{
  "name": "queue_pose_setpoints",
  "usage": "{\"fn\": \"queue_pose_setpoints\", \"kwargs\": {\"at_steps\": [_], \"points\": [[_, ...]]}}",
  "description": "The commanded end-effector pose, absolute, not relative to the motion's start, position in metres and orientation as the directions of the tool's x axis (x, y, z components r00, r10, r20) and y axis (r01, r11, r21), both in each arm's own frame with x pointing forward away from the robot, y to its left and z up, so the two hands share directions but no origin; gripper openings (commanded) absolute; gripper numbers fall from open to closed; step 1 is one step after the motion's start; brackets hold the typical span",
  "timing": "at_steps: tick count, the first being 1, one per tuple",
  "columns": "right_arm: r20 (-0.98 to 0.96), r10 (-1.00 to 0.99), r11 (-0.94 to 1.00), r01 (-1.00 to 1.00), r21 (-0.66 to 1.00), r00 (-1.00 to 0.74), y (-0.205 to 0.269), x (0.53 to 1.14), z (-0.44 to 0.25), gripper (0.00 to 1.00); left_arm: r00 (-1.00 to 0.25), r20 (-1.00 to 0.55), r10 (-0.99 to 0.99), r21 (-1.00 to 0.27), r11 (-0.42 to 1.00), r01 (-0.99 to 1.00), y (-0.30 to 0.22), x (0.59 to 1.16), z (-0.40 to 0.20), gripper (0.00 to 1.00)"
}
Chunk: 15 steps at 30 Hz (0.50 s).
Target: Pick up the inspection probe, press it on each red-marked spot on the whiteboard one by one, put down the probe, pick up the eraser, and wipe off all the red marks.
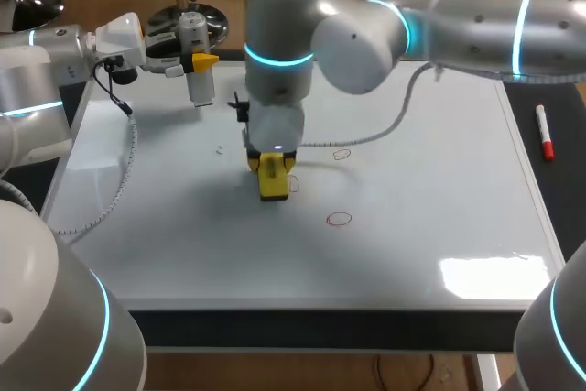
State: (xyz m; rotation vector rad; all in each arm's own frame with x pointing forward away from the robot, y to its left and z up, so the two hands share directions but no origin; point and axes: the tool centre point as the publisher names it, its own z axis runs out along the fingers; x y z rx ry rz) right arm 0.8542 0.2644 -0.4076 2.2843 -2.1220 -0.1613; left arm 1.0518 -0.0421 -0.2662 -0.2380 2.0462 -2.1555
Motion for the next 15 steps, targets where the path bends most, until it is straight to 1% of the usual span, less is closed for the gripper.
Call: {"fn": "queue_pose_setpoints", "kwargs": {"at_steps": [1, 15], "points": [[-0.024, -0.998, -0.066, -0.995, 0.081, 0.064, 0.268, 0.855, -0.415, 0.00, -0.975, 0.004, -0.223, -0.999, -0.053, 0.008, -0.042, 1.052, -0.266, 0.00], [-0.009, -1.000, -0.015, -0.997, 0.072, 0.014, 0.258, 0.861, -0.429, 0.00, -0.975, 0.004, -0.223, -0.999, -0.053, 0.008, -0.042, 1.052, -0.266, 0.00]]}}
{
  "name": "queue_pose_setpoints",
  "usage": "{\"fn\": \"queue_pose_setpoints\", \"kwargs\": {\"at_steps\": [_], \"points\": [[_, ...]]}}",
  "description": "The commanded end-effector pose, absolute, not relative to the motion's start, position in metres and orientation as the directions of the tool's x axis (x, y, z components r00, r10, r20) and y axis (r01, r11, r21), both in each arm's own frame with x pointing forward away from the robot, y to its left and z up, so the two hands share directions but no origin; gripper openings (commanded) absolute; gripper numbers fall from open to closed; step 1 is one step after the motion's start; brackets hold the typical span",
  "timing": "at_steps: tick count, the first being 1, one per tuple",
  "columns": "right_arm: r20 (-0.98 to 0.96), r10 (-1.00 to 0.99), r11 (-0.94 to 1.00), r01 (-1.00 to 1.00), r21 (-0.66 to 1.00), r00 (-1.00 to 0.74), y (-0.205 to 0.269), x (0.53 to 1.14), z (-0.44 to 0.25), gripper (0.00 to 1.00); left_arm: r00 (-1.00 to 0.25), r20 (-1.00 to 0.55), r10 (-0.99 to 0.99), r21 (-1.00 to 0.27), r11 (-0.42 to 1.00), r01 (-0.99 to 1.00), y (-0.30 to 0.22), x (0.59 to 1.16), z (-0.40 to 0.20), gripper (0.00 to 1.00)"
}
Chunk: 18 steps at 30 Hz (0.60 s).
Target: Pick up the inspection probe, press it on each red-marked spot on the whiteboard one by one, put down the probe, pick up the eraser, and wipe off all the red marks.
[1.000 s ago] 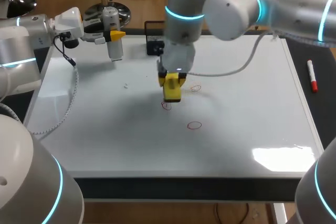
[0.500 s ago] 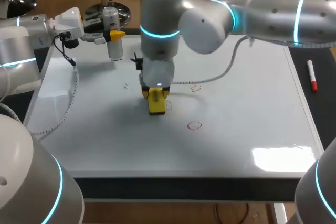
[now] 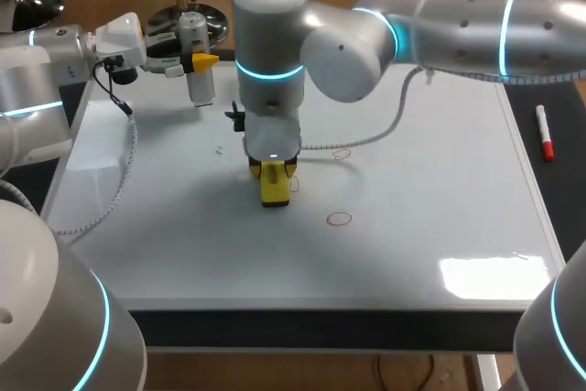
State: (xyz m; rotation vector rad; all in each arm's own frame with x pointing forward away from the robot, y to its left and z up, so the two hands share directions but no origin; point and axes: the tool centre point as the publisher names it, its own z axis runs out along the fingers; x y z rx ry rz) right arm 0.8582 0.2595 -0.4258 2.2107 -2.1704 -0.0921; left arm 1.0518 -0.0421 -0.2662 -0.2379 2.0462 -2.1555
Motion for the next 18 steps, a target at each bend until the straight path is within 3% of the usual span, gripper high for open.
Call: {"fn": "queue_pose_setpoints", "kwargs": {"at_steps": [1, 18], "points": [[-0.004, -1.000, -0.012, -0.998, 0.068, 0.012, 0.257, 0.861, -0.430, 0.00, -0.975, 0.004, -0.223, -0.999, -0.053, 0.008, -0.042, 1.052, -0.266, 0.00], [0.068, -0.998, 0.009, -0.998, 0.057, -0.005, 0.243, 0.862, -0.457, 0.00, -0.975, 0.004, -0.223, -0.999, -0.053, 0.008, -0.042, 1.052, -0.266, 0.00]]}}
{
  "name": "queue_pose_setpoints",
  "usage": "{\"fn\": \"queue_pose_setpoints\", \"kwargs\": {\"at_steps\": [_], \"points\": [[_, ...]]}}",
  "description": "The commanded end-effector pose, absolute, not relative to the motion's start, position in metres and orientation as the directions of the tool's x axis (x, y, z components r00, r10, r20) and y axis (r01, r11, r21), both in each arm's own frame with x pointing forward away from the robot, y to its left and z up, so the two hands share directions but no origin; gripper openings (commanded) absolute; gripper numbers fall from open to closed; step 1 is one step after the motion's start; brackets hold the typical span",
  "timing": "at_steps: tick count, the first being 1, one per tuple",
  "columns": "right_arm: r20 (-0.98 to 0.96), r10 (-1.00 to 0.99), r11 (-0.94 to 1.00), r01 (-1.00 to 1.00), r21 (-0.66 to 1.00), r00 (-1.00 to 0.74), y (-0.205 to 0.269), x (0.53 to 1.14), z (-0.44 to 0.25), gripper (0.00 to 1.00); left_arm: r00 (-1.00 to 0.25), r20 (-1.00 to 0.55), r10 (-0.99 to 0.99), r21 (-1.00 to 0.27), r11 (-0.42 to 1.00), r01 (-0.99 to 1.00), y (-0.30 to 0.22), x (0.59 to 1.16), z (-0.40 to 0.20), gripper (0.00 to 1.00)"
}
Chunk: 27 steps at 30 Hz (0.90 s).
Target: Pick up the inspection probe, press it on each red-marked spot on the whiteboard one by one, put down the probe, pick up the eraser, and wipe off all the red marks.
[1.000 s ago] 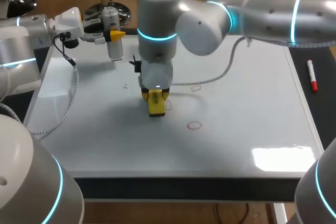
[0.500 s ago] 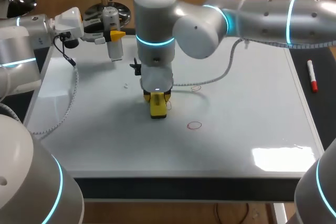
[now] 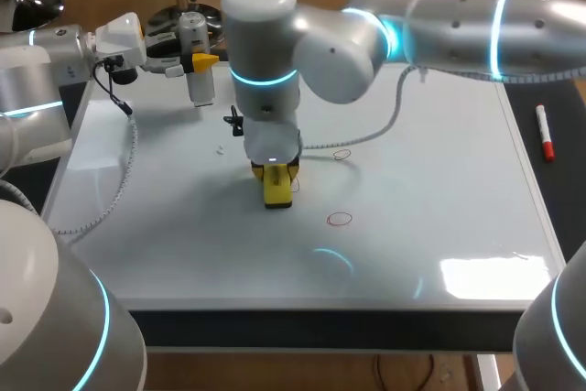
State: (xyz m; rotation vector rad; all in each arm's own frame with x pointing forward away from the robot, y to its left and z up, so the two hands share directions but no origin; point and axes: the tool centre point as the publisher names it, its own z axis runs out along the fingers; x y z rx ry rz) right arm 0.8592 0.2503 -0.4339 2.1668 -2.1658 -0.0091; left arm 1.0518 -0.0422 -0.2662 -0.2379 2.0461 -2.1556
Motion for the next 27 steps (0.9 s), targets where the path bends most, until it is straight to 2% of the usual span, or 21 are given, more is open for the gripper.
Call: {"fn": "queue_pose_setpoints", "kwargs": {"at_steps": [1, 27], "points": [[0.068, -0.998, 0.012, -0.998, 0.057, -0.008, 0.241, 0.862, -0.458, 0.00, -0.975, 0.004, -0.223, -0.999, -0.053, 0.008, -0.042, 1.052, -0.266, 0.00], [0.084, -0.988, 0.134, -0.989, 0.063, -0.129, 0.183, 0.870, -0.467, 0.00, -0.975, 0.004, -0.223, -0.999, -0.053, 0.008, -0.042, 1.052, -0.266, 0.00]]}}
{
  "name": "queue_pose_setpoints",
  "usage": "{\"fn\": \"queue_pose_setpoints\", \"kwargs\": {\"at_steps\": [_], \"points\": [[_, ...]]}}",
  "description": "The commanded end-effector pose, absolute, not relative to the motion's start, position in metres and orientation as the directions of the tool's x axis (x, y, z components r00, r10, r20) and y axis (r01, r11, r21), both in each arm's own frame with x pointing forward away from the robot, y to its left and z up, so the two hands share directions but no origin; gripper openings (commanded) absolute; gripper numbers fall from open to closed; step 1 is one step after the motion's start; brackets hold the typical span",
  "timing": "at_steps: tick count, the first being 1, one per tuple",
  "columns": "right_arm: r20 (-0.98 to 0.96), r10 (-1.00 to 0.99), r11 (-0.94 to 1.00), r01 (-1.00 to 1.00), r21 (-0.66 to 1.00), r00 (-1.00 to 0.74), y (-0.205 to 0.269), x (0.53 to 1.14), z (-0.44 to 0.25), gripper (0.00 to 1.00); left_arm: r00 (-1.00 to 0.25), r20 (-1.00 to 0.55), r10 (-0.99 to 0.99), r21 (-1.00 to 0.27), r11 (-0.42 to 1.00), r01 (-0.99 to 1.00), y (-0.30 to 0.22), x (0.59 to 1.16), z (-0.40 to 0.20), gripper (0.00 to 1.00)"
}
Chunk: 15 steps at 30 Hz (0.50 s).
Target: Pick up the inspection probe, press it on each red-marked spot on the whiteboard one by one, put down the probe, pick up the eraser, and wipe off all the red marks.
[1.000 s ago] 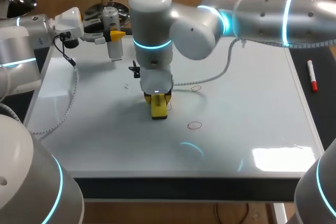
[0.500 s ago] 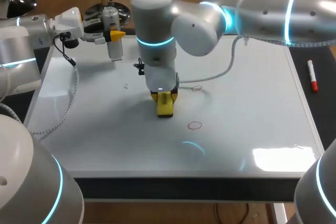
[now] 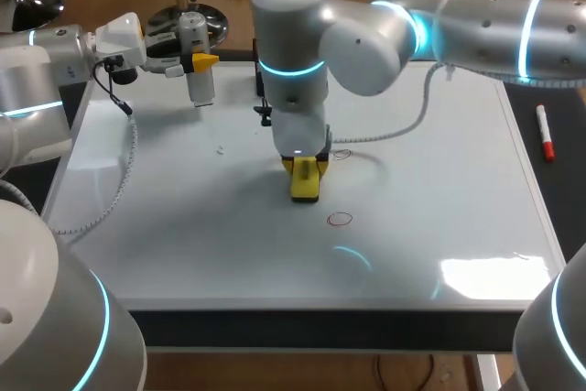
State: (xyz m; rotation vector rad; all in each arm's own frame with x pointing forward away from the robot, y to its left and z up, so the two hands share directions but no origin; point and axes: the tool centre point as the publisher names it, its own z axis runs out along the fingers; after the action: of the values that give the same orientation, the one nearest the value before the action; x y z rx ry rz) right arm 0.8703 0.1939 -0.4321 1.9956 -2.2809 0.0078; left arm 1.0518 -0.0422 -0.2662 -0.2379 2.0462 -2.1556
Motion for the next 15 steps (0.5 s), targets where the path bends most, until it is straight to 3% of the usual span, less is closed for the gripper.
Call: {"fn": "queue_pose_setpoints", "kwargs": {"at_steps": [1, 15], "points": [[0.084, -0.988, 0.134, -0.989, 0.062, -0.129, 0.183, 0.870, -0.467, 0.00, -0.975, 0.004, -0.223, -0.999, -0.053, 0.008, -0.042, 1.052, -0.266, 0.00], [0.040, -0.996, 0.083, -0.996, 0.021, -0.082, 0.199, 0.872, -0.408, 0.00, -0.975, 0.004, -0.223, -0.999, -0.053, 0.008, -0.042, 1.052, -0.266, 0.00]]}}
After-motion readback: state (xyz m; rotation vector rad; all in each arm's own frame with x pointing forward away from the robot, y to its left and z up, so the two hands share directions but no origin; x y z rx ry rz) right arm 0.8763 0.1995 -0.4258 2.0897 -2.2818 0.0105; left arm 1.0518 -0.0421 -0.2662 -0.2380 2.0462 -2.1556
